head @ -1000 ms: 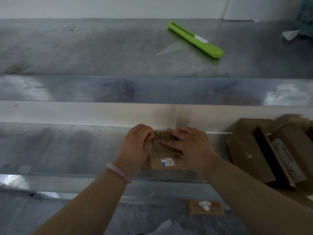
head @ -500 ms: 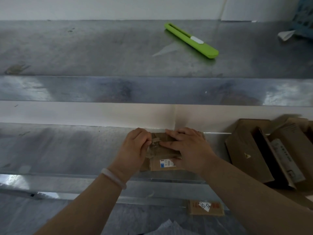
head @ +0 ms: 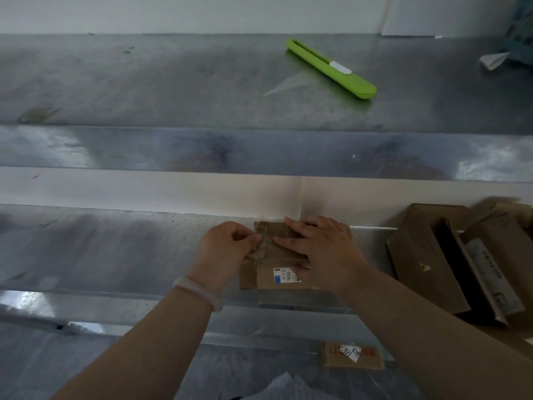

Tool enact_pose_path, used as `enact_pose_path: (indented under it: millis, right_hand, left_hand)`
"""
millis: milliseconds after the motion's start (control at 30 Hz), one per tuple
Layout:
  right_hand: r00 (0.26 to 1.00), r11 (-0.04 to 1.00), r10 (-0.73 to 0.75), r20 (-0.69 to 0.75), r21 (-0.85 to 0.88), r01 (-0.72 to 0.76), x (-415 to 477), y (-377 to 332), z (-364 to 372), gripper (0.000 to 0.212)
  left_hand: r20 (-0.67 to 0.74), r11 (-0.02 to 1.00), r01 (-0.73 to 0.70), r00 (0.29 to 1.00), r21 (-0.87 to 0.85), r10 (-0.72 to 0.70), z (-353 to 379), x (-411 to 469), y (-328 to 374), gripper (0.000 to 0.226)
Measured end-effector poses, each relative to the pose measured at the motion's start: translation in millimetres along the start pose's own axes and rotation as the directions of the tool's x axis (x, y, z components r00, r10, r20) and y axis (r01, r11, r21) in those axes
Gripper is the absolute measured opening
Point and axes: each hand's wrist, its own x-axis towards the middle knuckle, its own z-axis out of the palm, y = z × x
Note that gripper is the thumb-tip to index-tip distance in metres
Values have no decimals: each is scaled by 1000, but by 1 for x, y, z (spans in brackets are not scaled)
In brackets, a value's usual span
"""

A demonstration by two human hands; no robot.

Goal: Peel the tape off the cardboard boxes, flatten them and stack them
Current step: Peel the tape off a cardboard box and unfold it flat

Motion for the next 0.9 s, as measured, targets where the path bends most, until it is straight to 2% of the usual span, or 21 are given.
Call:
enact_pose_path:
  millis: [67, 133, 200, 333, 433, 500, 567, 633, 700, 800, 900]
  right_hand:
    - [1000, 1000, -5, -1, 6, 5, 0, 0, -2, 63]
    - [1000, 1000, -5, 2, 26, 5, -1, -2, -4, 62]
    - [1000, 1000, 2, 6, 11, -2, 0, -2, -6, 62]
    - [1000, 1000, 25, 3, -11, -25, 0, -4, -2, 61]
    - [999, 1000, 29, -15, 7, -29, 4, -6, -4, 61]
    - [999, 999, 28, 17, 30, -29, 6, -6, -6, 63]
    - [999, 998, 26, 28, 58, -27, 5, -5, -6, 65]
    - [1000, 995, 28, -4, 98, -27, 1, -6, -6, 63]
    - [998, 990, 35, -46, 142, -29, -1, -6, -4, 61]
    - [986, 935, 128, -102, 344, -86, 0, -7, -3, 54]
    - [962, 847, 252, -104, 506, -167, 0, -5, -3, 50]
  left_hand:
    - [-24, 975, -84, 996, 206, 91, -1, -1, 5, 11]
    - [-4, 889, -203, 974, 411, 224, -2, -1, 9, 13]
    - [33, 784, -327, 930, 528, 366, 0, -1, 9, 13]
    - [77, 630, -521, 802, 576, 593, 1, -6, 4, 10]
    - [26, 606, -620, 709, 498, 705, 0, -13, 20, 10]
    - [-31, 676, -598, 738, 431, 674, -4, -10, 37, 9]
    - [-33, 792, -499, 839, 350, 543, -10, -1, 47, 7]
    - [34, 870, -399, 913, 289, 407, -12, 5, 43, 5]
    - [94, 901, -331, 944, 281, 317, -10, 7, 33, 6]
    - [119, 969, -220, 971, 116, 206, -3, 4, 25, 8]
    - [157, 974, -214, 967, 70, 201, -1, 1, 28, 8]
